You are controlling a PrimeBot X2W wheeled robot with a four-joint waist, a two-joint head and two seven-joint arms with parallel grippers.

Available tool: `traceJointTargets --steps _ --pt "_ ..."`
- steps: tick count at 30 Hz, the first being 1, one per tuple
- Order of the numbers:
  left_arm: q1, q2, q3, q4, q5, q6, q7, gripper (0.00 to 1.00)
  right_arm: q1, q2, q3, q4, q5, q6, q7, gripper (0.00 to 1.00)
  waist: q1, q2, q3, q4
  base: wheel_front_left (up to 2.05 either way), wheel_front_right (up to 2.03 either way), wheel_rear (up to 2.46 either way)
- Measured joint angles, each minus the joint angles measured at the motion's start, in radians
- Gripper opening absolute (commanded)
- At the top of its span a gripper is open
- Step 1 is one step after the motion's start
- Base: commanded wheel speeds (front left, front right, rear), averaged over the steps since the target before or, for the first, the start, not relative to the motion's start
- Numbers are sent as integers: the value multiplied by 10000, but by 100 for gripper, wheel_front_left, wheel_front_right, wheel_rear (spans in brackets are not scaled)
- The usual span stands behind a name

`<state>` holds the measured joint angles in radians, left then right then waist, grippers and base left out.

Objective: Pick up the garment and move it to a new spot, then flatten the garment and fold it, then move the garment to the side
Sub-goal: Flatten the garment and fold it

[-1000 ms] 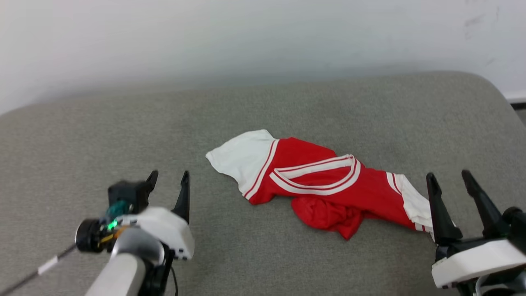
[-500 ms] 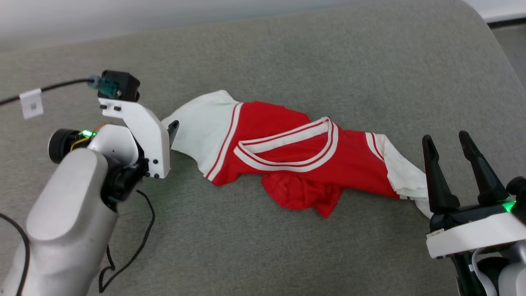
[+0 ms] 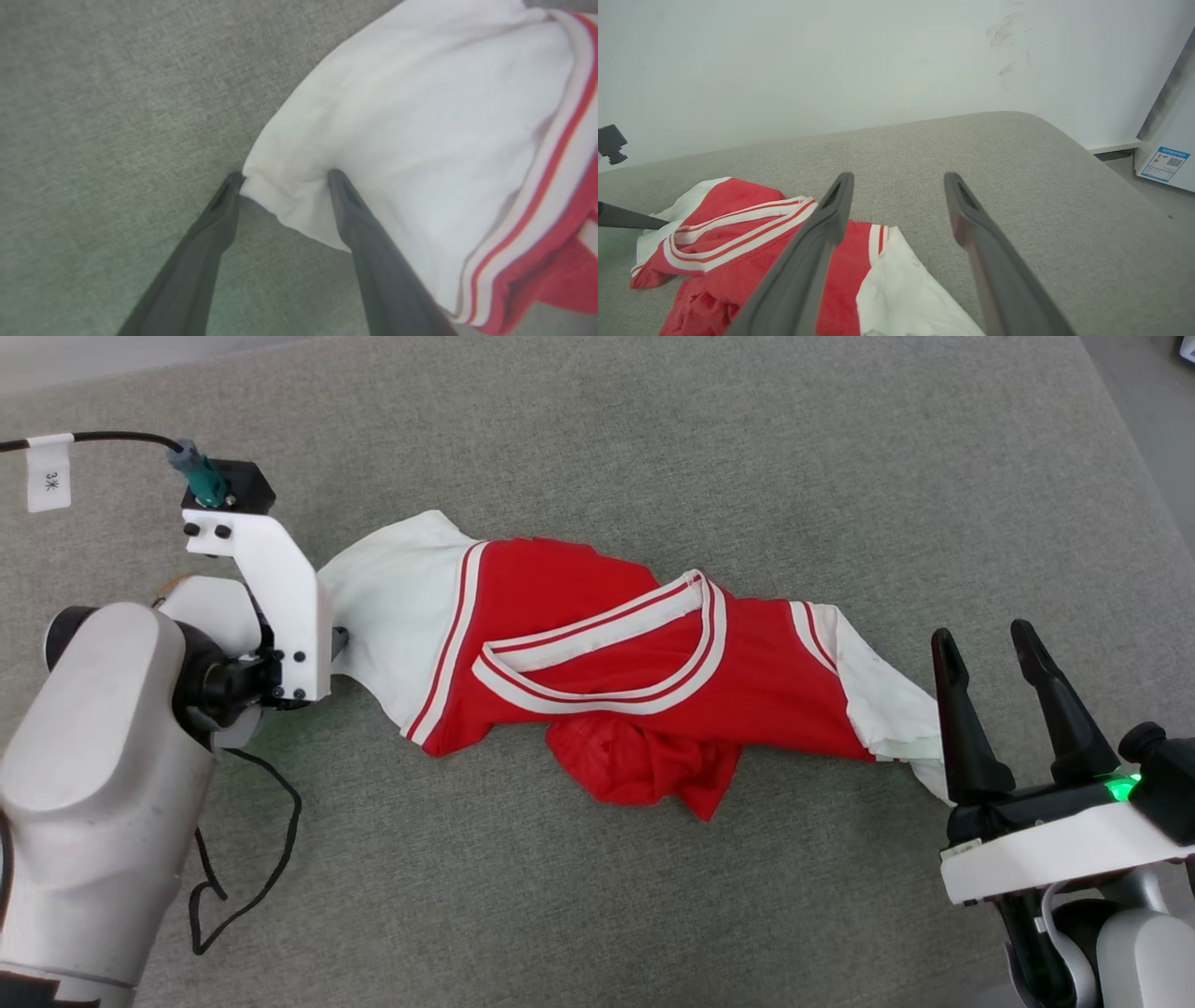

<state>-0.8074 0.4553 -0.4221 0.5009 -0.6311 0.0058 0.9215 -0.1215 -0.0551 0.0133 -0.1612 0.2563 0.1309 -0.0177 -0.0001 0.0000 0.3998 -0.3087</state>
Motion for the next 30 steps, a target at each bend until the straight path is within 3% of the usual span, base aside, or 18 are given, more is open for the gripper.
traceJointTargets --steps 1,4,11,19,26,30 --pt "1 -35 -2 13 -48 8 6 0 -12 0 0 29 -2 0 -21 100 0 0 -10 1 0 0 0" --pt "110 -201 -88 52 -54 -29 -249 0 -20 2 -21 67 -54 0 -36 100 0 0 -106 54 0 0 0" --pt "946 -598 -138 -67 311 171 -2336 0 54 -107 -155 12 -257 0 290 100 1 0 -634 427 0 0 0" --pt "2275 -838 247 -1152 458 941 -4376 0 509 -215 -548 -113 -107 0 1221 100 1 0 -1437 1195 0 0 0" --pt "3892 -782 616 -2836 395 1655 -5185 0 850 -466 -1239 656 571 0 2569 100 1 0 -2135 1828 0 0 0" --pt "4645 -619 704 -3994 416 2013 -5304 0 798 -978 -1659 1384 1060 0 3580 100 0 1 -2347 2182 0 0 0"
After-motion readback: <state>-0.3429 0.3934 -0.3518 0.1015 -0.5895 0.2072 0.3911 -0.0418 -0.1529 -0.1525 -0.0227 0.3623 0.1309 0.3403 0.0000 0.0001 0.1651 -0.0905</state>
